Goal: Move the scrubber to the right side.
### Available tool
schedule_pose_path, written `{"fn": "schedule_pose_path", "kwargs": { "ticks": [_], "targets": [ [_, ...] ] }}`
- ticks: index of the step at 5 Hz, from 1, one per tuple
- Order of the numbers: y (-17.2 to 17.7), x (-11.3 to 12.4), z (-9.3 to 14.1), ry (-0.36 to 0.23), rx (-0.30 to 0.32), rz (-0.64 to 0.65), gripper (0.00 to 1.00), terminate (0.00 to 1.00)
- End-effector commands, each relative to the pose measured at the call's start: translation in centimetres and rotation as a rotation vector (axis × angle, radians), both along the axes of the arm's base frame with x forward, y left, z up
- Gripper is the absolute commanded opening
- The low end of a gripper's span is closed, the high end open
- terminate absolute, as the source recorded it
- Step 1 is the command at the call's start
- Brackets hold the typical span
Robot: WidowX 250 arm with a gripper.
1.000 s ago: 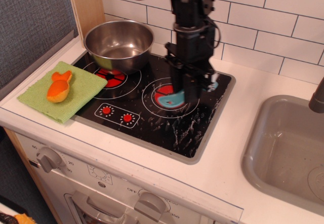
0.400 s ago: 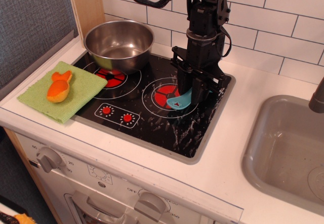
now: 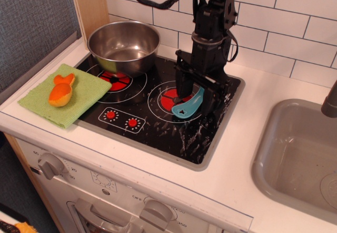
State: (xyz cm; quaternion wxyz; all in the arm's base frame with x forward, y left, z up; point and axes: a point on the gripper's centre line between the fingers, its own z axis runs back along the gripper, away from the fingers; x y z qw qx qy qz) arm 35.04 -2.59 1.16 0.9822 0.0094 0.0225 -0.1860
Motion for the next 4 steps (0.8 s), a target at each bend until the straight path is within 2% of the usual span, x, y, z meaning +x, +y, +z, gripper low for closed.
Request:
{"fn": "schedule_pose_path", "kwargs": {
  "ticks": [1, 2, 3, 4],
  "targets": [
    [2.0, -4.0, 6.2, -0.171, 0.043, 0.065, 1.00, 0.00],
    [3.3, -7.0, 5.6, -0.176, 0.116, 0.100, 1.00, 0.00],
    [4.6, -8.7, 4.6, -0.174, 0.072, 0.126, 1.00, 0.00],
    [5.2, -9.0, 4.2, -0.179, 0.015, 0.128, 1.00, 0.00]
  ]
}}
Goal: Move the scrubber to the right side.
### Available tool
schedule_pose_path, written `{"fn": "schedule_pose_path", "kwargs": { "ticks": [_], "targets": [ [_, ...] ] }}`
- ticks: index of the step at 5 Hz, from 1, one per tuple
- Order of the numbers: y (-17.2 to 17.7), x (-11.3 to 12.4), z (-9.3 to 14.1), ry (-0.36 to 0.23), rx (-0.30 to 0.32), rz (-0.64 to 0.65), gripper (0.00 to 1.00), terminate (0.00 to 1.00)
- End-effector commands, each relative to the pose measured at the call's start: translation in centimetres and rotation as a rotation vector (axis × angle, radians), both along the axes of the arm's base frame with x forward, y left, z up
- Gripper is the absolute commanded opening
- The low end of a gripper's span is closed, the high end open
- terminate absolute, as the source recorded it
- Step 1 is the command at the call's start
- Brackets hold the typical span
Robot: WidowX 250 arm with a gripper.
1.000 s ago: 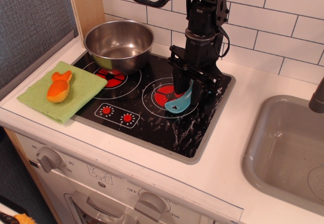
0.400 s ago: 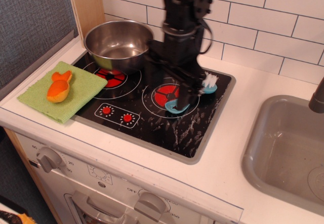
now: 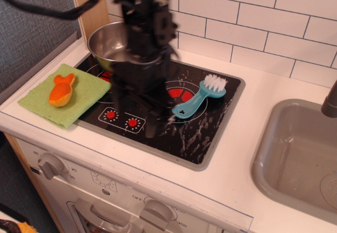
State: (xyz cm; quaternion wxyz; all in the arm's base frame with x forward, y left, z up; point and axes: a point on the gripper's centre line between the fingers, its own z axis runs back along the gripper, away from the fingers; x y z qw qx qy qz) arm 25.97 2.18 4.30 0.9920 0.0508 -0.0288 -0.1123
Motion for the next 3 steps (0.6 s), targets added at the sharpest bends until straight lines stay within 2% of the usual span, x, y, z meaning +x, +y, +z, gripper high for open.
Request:
{"fn": "schedule_pose_path", "kwargs": {
  "ticks": [1, 2, 3],
  "targets": [
    [1.17, 0.07, 0.85, -0.017, -0.132, -0.108, 1.00, 0.00],
    [1.17, 0.07, 0.85, -0.017, -0.132, -0.108, 1.00, 0.00],
    [1.17, 0.07, 0.85, -0.017, -0.132, -0.108, 1.00, 1.00]
  ]
}}
